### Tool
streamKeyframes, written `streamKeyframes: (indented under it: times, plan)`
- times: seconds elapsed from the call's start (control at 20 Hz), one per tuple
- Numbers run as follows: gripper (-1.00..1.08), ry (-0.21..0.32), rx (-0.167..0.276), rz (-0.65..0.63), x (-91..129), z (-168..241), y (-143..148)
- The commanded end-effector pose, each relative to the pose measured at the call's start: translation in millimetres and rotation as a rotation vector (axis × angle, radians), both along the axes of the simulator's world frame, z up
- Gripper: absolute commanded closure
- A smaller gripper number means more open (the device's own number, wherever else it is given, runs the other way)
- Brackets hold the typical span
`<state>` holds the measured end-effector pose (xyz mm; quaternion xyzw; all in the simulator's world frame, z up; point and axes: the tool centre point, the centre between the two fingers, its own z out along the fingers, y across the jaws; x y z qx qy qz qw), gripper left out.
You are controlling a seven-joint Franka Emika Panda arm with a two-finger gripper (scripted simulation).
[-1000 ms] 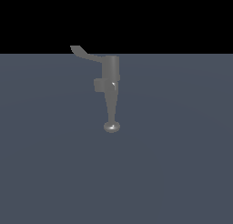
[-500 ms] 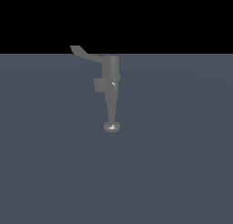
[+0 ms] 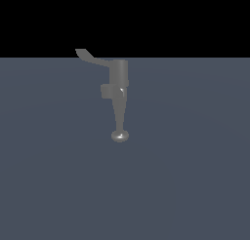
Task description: Turn on the faucet by rotating a designated handle.
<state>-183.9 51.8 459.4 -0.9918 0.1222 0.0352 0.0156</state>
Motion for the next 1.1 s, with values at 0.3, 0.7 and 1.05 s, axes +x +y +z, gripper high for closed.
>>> streamKeyframes:
  times: [0.3, 0.7, 1.05]
  plan:
    - [1.08, 0.006, 0.004, -0.211, 37, -11, 7]
    - [1.08, 0.013, 0.002, -0.410, 71, -26, 15]
    - [1.08, 0.018, -0.005, -0.587, 100, -41, 21]
